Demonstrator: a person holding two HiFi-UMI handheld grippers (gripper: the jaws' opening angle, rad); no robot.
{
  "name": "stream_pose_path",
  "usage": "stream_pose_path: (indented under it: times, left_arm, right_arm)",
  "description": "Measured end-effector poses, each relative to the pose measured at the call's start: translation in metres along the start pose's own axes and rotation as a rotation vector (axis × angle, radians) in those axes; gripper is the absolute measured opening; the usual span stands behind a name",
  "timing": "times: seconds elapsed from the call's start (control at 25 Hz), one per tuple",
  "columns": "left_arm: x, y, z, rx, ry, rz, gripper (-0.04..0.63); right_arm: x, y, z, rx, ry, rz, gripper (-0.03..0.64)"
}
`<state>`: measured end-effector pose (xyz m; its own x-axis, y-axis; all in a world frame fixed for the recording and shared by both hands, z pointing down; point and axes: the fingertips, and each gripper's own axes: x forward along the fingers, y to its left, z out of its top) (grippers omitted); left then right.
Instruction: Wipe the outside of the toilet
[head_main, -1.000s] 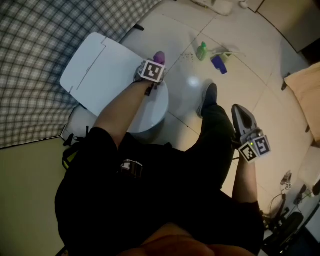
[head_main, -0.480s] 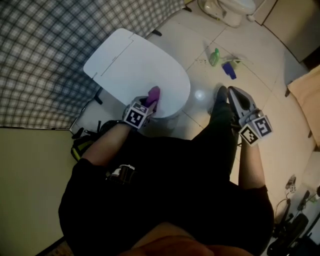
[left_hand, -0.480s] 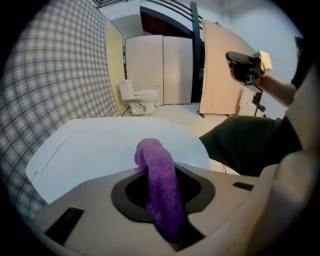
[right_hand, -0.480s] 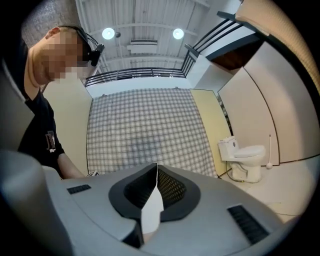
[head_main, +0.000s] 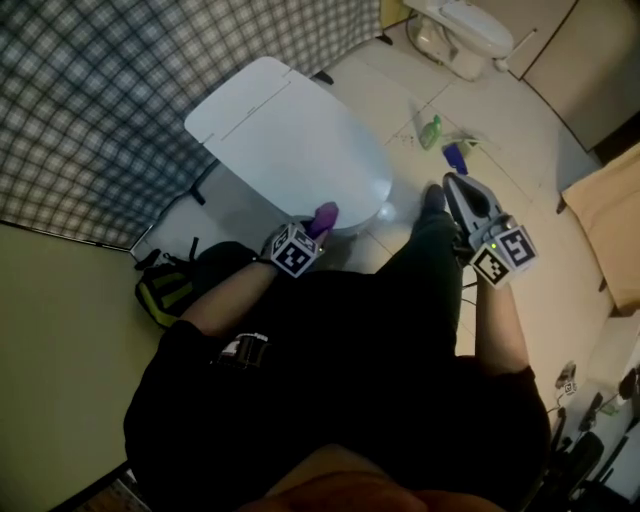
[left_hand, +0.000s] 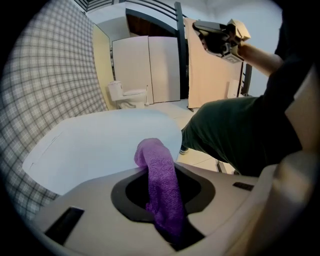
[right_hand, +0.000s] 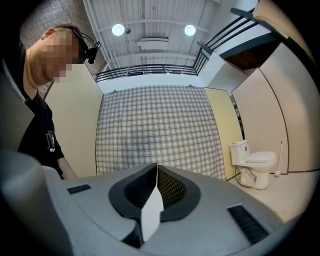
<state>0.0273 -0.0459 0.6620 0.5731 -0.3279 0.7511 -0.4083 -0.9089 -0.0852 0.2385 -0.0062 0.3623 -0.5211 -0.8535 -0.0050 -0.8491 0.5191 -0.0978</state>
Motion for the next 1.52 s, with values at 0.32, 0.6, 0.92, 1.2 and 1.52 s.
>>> stream_pose_path:
  times: [0.32, 0.6, 0.92, 1.2, 1.52]
  left_arm:
    - [0.041, 0.000, 0.047, 0.016, 0.037, -0.029, 0.089]
    - [0.099, 0.003, 0.115, 0.027, 0.052, -0.035, 0.089]
    - [0.182, 0.041, 0.207, 0.054, 0.035, 0.004, 0.089]
    - [0.231, 0.088, 0.245, 0.026, 0.080, 0.078, 0.089]
    - [0.156, 0.063, 0.229, -0.057, -0.032, -0.002, 0.089]
  right_arm:
    - [-0.030, -0.018, -0.007, 0.015, -0.002, -0.065, 0.009]
    - [-0.053, -0.071, -0.026, 0.086, -0.026, -0.123, 0.011]
    - [-0.077, -0.149, -0.061, 0.170, -0.023, -0.201, 0.011]
    - [-0.100, -0.193, -0.073, 0.194, -0.004, -0.258, 0.011]
    - [-0.095, -0.176, -0.049, 0.162, -0.031, -0.224, 0.011]
